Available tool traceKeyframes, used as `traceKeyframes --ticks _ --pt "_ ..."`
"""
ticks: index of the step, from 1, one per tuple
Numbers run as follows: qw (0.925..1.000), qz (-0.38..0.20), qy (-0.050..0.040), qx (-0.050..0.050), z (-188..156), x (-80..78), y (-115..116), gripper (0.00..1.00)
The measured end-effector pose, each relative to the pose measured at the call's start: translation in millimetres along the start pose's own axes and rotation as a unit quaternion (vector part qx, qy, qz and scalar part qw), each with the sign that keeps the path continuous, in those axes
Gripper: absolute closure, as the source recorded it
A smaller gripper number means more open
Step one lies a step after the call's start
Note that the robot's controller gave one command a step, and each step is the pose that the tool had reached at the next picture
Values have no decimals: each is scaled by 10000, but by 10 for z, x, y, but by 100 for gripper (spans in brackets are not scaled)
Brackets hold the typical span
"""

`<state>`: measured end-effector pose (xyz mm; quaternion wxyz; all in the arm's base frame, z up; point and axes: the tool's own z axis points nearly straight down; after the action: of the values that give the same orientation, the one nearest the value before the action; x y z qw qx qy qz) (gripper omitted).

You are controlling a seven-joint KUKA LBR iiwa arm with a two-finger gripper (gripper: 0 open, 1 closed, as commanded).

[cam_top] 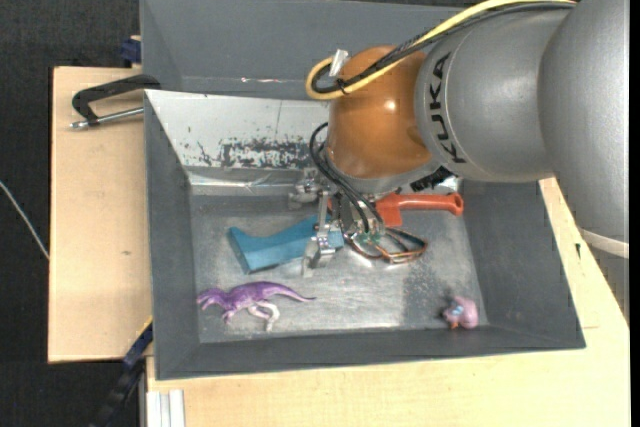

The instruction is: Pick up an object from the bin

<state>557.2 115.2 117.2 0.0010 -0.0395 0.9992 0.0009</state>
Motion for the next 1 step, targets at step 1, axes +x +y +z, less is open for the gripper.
traceKeyframes --ticks 1 --pt "9939 -1102 4 4 342 -15 -165 0"
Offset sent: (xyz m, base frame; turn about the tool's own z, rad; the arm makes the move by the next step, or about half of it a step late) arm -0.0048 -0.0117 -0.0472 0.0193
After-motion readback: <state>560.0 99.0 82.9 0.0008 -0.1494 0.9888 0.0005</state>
